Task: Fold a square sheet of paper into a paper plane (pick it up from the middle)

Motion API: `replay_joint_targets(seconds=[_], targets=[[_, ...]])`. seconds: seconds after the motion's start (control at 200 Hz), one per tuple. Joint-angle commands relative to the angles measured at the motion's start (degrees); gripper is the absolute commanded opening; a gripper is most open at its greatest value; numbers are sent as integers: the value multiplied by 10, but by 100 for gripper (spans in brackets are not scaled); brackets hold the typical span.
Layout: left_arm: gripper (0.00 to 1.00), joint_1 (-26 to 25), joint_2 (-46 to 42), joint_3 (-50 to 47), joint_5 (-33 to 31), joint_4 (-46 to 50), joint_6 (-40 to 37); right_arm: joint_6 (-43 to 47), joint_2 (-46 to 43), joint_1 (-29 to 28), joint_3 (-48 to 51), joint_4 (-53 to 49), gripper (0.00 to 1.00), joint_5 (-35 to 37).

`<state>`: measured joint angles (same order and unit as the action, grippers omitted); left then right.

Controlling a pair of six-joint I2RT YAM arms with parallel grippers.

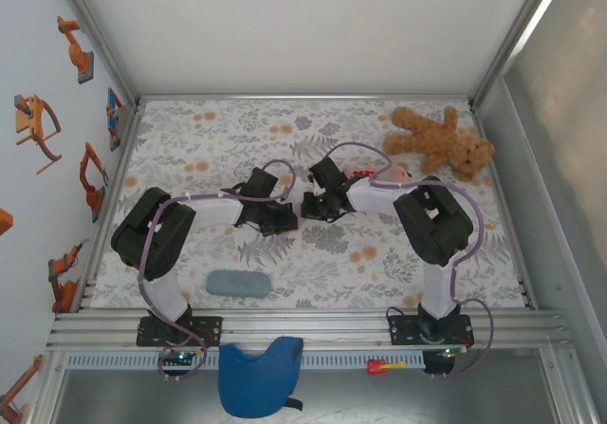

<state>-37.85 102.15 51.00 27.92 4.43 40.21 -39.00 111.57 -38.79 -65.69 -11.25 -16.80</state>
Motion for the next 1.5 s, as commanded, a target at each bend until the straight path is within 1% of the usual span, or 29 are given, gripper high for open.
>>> replay_joint_targets(seconds=[0.0,0.125,0.22,0.531,0.601,0.756,0.826,1.127,1.282,1.492], targets=[[5,0,5,4,1,40,-30,10,51,6,7,-74,11,42],[5,3,9,0,-12,62,-45,13,60,7,1,-93,11,52],[4,9,10,-5,-9,65,-50,16,66,9,-3,-105,11,58],[4,15,9,-33,13,25,-34,22,76,10,-13,-129,11,72],[4,17,-2,-37,18,23,-33,22,76,10,-12,-131,10,72],[5,18,-54,-23,22,23,-35,25,71,10,-11,-130,10,73],[5,20,-61,-10,20,33,-43,24,73,10,-14,-131,10,72],[3,27,7,29,23,59,-74,23,77,10,-14,-130,10,68],[2,33,20,23,24,64,-82,23,81,10,-16,-134,10,70],[0,34,14,-14,35,72,-89,22,91,10,-26,-155,10,81]])
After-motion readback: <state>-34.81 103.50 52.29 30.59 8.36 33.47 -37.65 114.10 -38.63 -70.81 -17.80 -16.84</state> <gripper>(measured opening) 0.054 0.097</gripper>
